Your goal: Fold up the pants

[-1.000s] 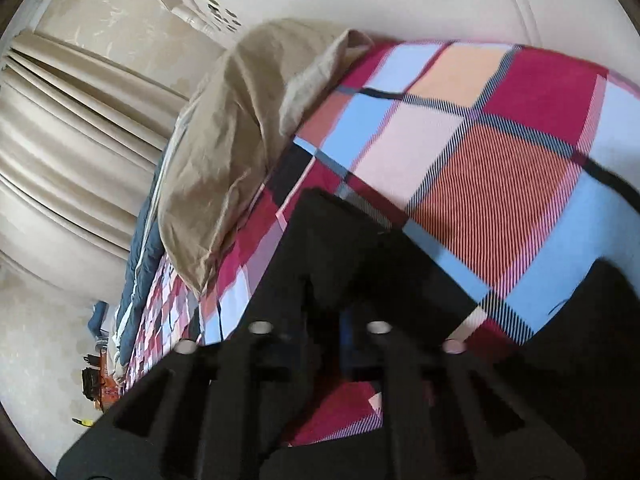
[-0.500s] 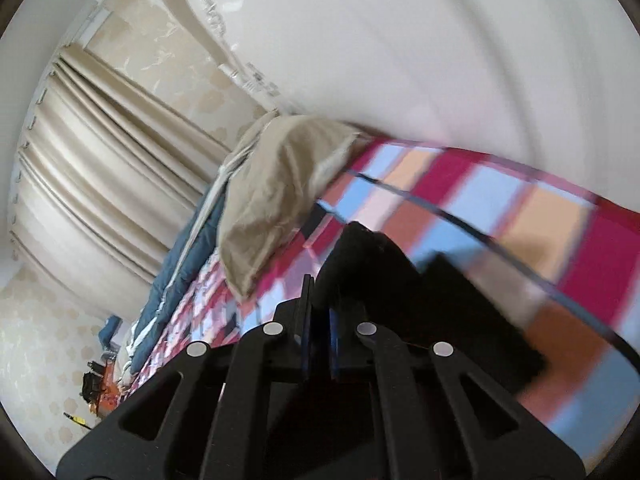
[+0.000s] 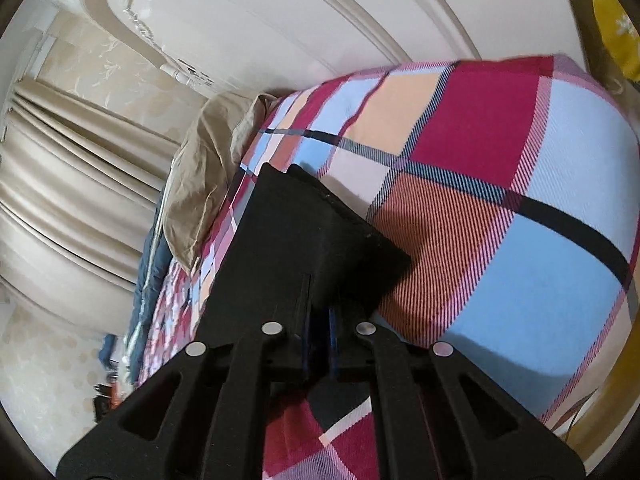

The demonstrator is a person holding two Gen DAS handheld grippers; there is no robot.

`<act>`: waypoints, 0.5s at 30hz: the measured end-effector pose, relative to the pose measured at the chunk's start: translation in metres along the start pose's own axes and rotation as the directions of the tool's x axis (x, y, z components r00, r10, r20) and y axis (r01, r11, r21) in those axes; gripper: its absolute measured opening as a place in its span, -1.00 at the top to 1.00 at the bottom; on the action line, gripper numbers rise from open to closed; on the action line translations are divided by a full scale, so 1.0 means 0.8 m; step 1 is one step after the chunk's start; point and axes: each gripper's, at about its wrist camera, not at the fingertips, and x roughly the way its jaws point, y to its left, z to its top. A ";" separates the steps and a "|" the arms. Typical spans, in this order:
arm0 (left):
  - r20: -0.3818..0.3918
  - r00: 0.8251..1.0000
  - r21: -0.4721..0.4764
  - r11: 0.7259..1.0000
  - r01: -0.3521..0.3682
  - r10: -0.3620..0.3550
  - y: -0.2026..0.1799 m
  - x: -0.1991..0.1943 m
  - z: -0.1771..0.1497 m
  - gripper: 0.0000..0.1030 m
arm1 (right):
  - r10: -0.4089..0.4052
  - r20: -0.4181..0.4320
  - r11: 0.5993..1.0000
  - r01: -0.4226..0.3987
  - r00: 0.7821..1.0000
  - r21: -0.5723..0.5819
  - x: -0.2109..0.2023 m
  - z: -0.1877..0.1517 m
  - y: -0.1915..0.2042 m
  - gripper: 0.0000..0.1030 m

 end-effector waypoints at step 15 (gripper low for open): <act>0.005 1.000 0.027 1.000 -0.012 0.011 -0.003 0.000 -0.001 -0.81 | -0.173 0.054 0.944 0.181 0.984 -0.275 0.031 0.091 0.096 -0.09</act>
